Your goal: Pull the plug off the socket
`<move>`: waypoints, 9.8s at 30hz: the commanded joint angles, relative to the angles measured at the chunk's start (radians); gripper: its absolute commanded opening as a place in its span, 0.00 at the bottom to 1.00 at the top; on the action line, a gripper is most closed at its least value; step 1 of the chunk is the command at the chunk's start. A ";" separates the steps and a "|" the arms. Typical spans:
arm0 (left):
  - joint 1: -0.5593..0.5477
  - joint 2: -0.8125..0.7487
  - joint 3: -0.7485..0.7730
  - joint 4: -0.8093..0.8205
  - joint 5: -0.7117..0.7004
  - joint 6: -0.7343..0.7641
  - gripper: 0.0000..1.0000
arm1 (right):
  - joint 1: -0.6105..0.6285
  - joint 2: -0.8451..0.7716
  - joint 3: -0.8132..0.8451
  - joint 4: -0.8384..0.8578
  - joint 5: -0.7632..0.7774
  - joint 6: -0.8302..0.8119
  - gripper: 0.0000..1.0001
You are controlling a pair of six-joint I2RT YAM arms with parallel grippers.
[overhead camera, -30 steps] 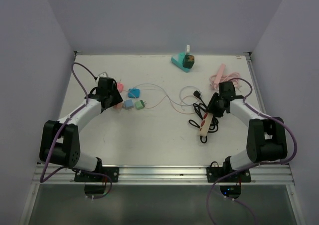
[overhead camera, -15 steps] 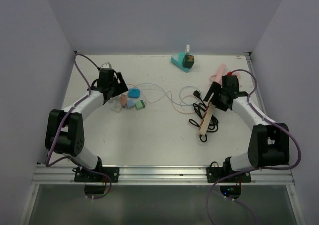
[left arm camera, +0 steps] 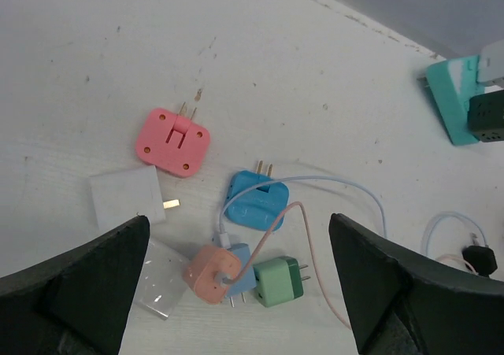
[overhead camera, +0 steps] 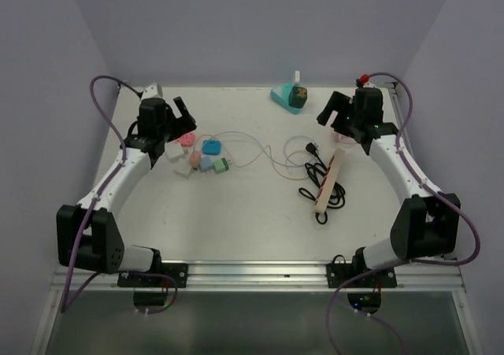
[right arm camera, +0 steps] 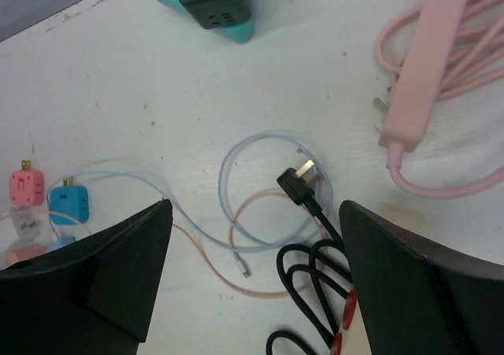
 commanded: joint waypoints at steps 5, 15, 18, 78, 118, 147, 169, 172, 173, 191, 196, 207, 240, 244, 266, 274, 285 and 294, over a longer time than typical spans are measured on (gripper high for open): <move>0.011 -0.248 -0.127 -0.085 -0.030 0.108 1.00 | 0.044 0.215 0.244 0.091 0.001 -0.071 0.94; 0.009 -0.472 -0.377 -0.011 -0.069 0.225 1.00 | 0.075 0.628 0.649 0.085 0.061 -0.101 0.99; 0.011 -0.477 -0.422 0.015 -0.111 0.230 1.00 | 0.083 0.740 0.785 0.057 0.072 -0.124 0.99; -0.132 -0.281 -0.180 -0.044 0.331 -0.062 1.00 | 0.322 -0.237 -0.164 0.180 -0.138 -0.172 0.00; -0.289 -0.236 -0.278 -0.076 0.333 0.002 1.00 | 0.594 0.007 -0.259 0.115 -0.149 -0.671 0.73; -0.503 0.100 0.009 -0.197 0.336 0.669 0.98 | 0.592 -0.425 -0.552 0.091 0.046 -0.014 0.79; -0.605 0.277 0.080 -0.223 0.271 0.642 0.55 | 0.591 -0.433 -0.610 0.106 0.102 -0.005 0.78; -0.605 0.252 0.057 -0.215 0.175 0.522 0.37 | 0.591 -0.424 -0.604 0.111 0.101 -0.006 0.78; -0.605 0.246 0.060 -0.217 0.161 0.485 0.31 | 0.591 -0.419 -0.600 0.111 0.102 -0.006 0.78; -0.638 0.267 0.103 -0.267 0.116 -0.002 0.59 | 0.592 -0.353 -0.626 0.224 0.085 0.210 0.77; -0.654 0.280 0.106 -0.303 0.078 0.027 0.51 | 0.587 -0.347 -0.645 0.266 0.070 0.265 0.77; -0.658 0.300 0.156 -0.284 0.145 -0.051 0.09 | 0.584 -0.401 -0.751 0.392 0.064 0.379 0.76; -0.657 0.122 -0.103 0.194 0.256 -0.645 0.00 | 0.575 -0.358 -0.833 0.612 0.188 0.595 0.76; -0.657 0.096 -0.124 0.200 0.256 -0.656 0.00 | 0.574 -0.347 -0.827 0.644 0.210 0.595 0.75; -0.657 -0.009 -0.198 0.254 0.248 -0.688 0.00 | 0.575 -0.365 -0.725 0.608 0.193 0.428 0.00; -0.655 -0.089 -0.196 0.176 0.205 -0.694 0.00 | 0.574 -0.493 -0.618 0.366 0.318 0.216 0.00; -0.620 -0.164 -0.222 0.176 0.227 -0.741 0.00 | 0.572 -0.563 -0.567 0.155 0.732 0.086 0.00; -0.516 -0.268 -0.294 0.075 0.228 -0.673 0.00 | 0.526 -0.606 -0.549 0.229 0.601 -0.023 0.00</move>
